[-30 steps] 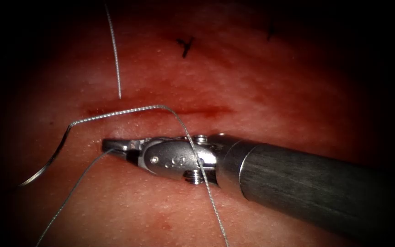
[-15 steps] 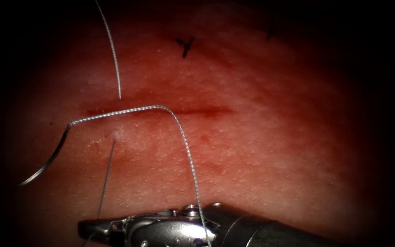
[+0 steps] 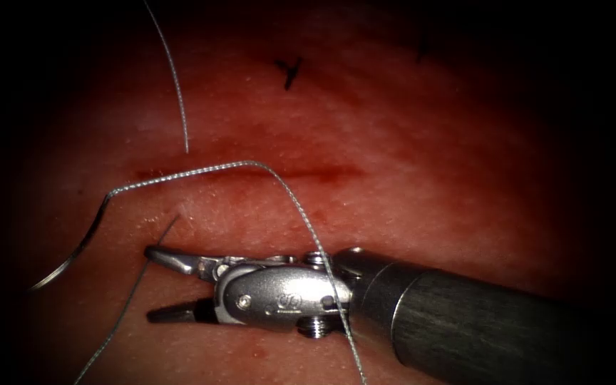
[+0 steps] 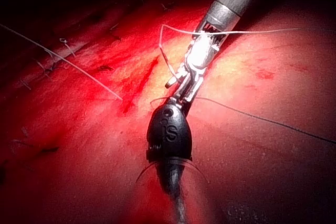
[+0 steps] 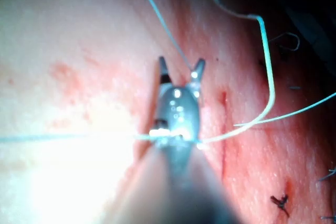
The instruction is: Wound Closure
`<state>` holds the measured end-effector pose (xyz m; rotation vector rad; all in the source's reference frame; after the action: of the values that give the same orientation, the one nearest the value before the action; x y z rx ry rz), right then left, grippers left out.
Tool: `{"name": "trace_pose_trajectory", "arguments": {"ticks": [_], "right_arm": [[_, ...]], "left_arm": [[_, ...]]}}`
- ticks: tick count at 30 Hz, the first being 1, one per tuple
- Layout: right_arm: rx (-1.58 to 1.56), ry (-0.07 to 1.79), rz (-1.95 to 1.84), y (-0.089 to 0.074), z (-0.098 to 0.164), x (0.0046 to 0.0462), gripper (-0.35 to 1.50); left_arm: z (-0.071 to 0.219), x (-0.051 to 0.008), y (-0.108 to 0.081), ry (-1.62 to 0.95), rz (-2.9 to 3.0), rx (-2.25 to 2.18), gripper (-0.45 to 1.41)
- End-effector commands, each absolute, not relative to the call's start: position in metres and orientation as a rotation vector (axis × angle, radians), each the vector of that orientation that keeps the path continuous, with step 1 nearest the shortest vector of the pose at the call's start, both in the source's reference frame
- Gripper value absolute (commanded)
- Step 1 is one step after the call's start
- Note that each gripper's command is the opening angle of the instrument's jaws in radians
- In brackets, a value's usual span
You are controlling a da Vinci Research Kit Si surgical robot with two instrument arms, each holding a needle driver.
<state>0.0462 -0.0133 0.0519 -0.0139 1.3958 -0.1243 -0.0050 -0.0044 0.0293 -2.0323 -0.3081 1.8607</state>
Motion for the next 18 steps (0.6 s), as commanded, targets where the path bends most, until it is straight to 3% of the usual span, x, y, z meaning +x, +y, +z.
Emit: {"name": "trace_pose_trajectory", "arguments": {"ticks": [1, 9, 11, 12, 13, 14, 18], "right_arm": [[-0.026, 1.388, -0.12, -0.0118, 0.0536, 0.047, 1.16], [-0.065, 1.351, -0.109, -0.0094, 0.059, 0.0483, 1.18], [-0.072, 1.343, -0.107, -0.0094, 0.0596, 0.0483, 1.11], [-0.076, 1.339, -0.107, -0.0094, 0.06, 0.0482, 0.88], [-0.081, 1.339, -0.117, -0.0099, 0.0607, 0.0479, 0.16], [-0.082, 1.339, -0.12, -0.0102, 0.061, 0.0478, -0.35], [-0.076, 1.346, -0.127, -0.0112, 0.0609, 0.0475, -0.35]], "left_arm": [[0.0299, -0.0056, -0.0043, -0.307, 1.86, -2.035, -0.45], [0.0298, -0.0056, -0.0044, -0.308, 1.86, -2.035, -0.45], [0.0298, -0.0056, -0.0044, -0.308, 1.86, -2.035, -0.45], [0.0298, -0.0056, -0.0043, -0.308, 1.86, -2.035, -0.45], [0.0298, -0.0056, -0.0043, -0.308, 1.86, -2.035, -0.45], [0.0298, -0.0056, -0.0043, -0.308, 1.86, -2.035, -0.45], [0.0298, -0.0056, -0.0043, -0.308, 1.86, -2.035, -0.45]]}}
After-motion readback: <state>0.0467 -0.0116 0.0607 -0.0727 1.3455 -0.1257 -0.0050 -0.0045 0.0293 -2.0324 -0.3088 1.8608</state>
